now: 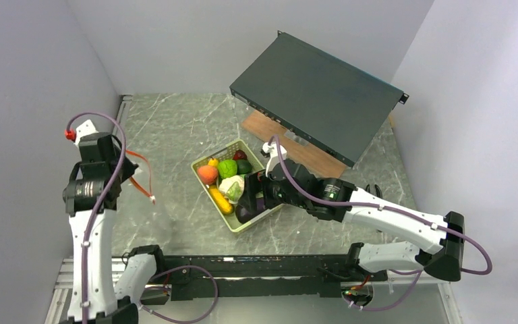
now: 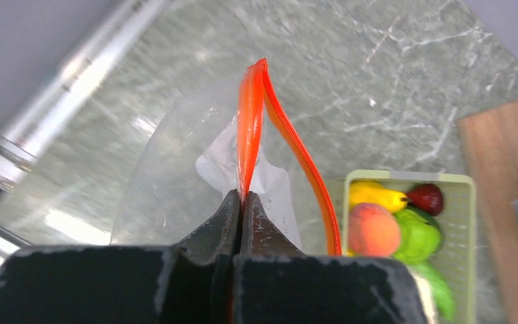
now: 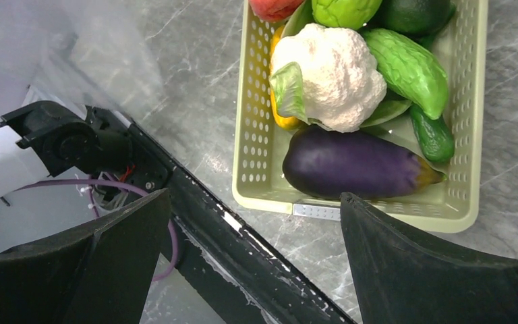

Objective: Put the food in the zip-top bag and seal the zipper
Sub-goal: Open the zipper of the food storage bag at the center of the board.

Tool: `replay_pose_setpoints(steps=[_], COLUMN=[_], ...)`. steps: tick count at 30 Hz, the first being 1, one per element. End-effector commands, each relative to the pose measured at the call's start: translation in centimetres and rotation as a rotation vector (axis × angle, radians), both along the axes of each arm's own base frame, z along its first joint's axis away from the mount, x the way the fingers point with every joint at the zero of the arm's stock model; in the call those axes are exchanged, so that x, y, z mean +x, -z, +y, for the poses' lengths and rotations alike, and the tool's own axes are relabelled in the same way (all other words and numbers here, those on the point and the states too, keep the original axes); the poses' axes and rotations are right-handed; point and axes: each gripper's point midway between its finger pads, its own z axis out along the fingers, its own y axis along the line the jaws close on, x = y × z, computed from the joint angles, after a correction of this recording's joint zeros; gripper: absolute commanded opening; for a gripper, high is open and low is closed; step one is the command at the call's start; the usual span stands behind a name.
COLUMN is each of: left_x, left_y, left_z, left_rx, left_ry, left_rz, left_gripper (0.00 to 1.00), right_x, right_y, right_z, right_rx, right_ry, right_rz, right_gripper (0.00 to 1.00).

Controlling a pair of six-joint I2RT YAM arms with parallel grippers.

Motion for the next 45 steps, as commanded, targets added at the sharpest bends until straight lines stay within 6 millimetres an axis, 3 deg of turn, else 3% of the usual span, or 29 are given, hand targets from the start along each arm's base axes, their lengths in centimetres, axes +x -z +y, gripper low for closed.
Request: replay_pose_setpoints(steps=[1, 4, 6, 9, 12, 20, 29, 35, 45], left_x=[-2.4, -2.1, -1.4, -0.5, 0.0, -0.8, -1.2, -1.2, -1.4], left_y=[-2.7, -1.7, 1.4, 4.2, 5.5, 3.0, 2.5, 2.8, 2.8], left_z=[2.7, 1.2, -1.6, -5.4, -6.5, -9.1, -10.4, -10.7, -11.2], left_rx=[0.34, 0.355, 0.285, 0.204, 0.211, 0.223, 0.236, 0.231, 0.232], left_ry=[0.103, 0.223, 0.385, 0.59, 0.652, 0.762, 0.826, 0.847, 0.863], left_rz=[0.02, -0.01, -0.006, -0.053, -0.12, -0.329, -0.363, -0.354, -0.349], left_gripper=[0.0, 0.0, 0.0, 0.0, 0.0, 0.0, 0.0, 0.0, 0.0], right_x=[-0.1, 0.0, 0.0, -0.3, -0.6, 1.2, 3.6, 3.9, 3.4], right_y=[-0.3, -0.2, 0.1, 0.2, 0.2, -1.3, -0.2, 0.7, 1.3], right_z=[1.6, 2.1, 2.6, 3.9, 5.5, 10.5, 15.3, 17.3, 18.2], right_rx=[0.039, 0.043, 0.047, 0.074, 0.129, 0.247, 0.298, 0.317, 0.297], right_ry=[-0.029, -0.035, -0.044, -0.07, -0.071, -0.016, 0.1, 0.103, 0.1], right_rz=[0.008, 0.01, 0.016, 0.048, 0.111, 0.184, 0.301, 0.342, 0.307], right_gripper=[0.97, 0.97, 0.97, 0.97, 0.97, 0.95, 0.92, 0.81, 0.79])
